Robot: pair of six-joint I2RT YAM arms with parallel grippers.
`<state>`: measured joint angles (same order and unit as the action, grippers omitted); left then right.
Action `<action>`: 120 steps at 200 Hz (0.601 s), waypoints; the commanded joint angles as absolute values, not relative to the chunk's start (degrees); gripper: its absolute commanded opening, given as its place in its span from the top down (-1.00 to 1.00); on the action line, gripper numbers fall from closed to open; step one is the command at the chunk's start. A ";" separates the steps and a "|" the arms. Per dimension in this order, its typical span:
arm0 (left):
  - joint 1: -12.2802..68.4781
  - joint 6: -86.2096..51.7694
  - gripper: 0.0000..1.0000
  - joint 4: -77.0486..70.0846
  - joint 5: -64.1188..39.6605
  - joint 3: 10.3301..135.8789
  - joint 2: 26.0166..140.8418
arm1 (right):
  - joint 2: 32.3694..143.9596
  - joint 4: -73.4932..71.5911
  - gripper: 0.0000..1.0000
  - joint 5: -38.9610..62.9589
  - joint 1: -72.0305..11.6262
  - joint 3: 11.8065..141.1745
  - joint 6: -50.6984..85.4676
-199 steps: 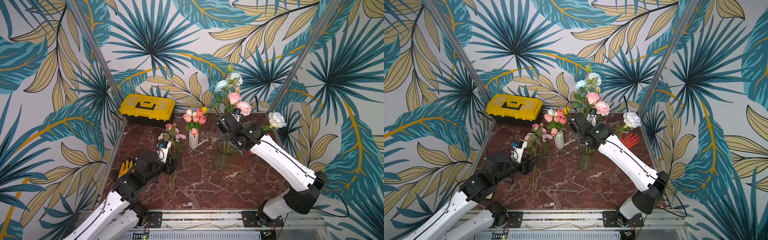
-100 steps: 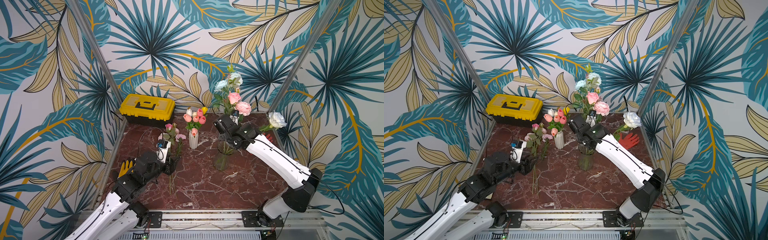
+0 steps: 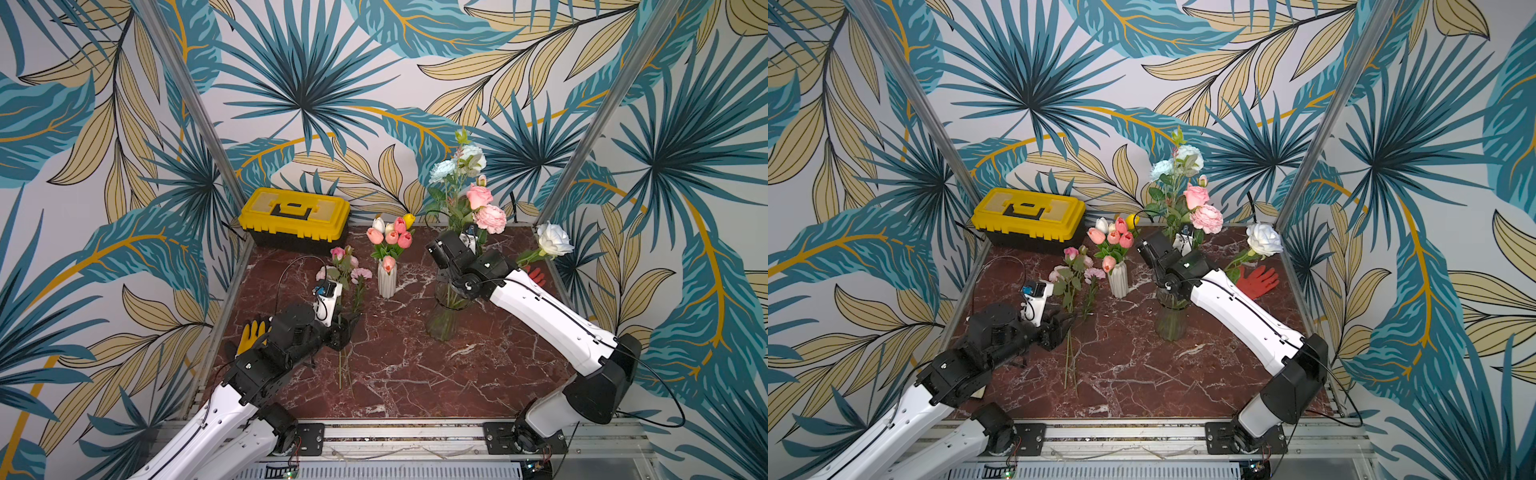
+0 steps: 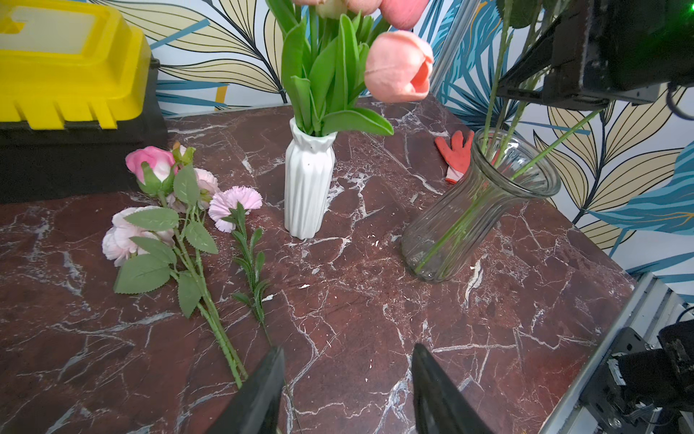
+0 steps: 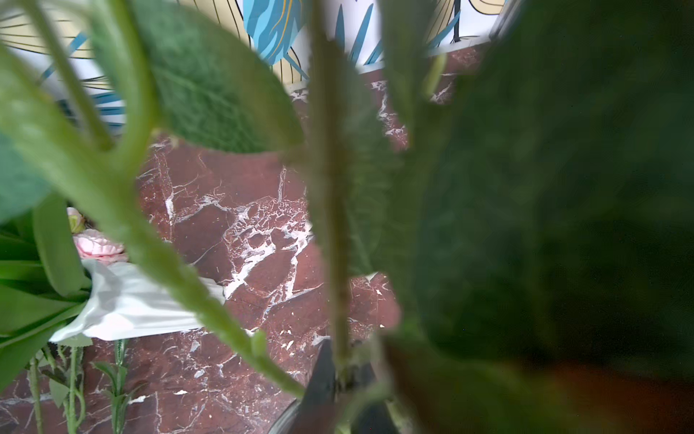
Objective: Pick out pink flowers from the vase
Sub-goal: Pick up the flower from the vase.
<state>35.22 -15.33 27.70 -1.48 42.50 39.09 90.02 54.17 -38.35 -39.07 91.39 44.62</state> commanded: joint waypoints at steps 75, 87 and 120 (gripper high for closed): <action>35.46 -14.44 -0.11 26.49 -0.99 42.63 39.01 | 83.51 53.22 0.83 -40.48 -39.99 89.56 36.61; 35.49 -14.41 -0.11 26.49 -0.88 42.62 39.20 | 82.53 53.13 0.84 -40.82 -40.07 90.24 35.28; 35.51 -14.15 -0.11 26.46 -0.97 42.71 39.20 | 79.79 52.45 0.84 -40.06 -40.15 92.30 31.14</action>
<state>35.22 -14.87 27.70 -1.21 42.50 39.33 82.17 53.84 -39.24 -39.79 90.89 35.53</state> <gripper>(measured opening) 0.555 0.080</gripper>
